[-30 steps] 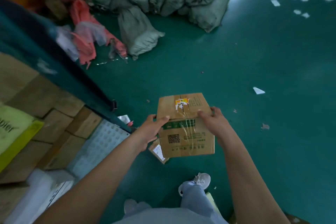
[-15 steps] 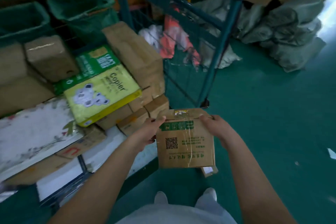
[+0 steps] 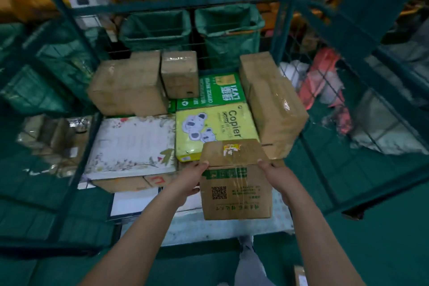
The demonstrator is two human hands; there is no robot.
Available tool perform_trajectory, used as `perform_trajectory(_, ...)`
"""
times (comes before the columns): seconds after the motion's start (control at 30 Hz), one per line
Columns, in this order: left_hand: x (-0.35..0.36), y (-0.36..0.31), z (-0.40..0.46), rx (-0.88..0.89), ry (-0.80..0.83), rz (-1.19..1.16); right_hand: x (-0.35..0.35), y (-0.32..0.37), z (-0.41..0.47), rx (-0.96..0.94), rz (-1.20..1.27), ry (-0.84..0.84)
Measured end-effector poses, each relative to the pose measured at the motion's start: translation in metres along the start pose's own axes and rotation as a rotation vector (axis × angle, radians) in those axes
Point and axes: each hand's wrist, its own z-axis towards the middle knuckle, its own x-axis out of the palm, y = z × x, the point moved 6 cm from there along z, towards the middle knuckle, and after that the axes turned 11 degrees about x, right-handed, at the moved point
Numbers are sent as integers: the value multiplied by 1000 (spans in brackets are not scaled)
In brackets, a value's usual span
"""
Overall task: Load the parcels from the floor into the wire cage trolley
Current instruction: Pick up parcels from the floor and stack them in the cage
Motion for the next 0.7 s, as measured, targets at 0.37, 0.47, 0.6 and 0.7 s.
perform_trajectory(0.37,-7,-101,124,30,-157,-44,-19,150,134,-177,-145,134)
perform_trajectory(0.47,-8,-123,154,34,-180,-49,-22,176,159,-189,-170,172)
perform_trajectory(0.6,-12,-141,196,28,-199,-43,-14,205,198,-139,-158,212)
perform_trajectory(0.7,-22,-146,225,7,-223,-36,-4,221,223,-112,-133,206)
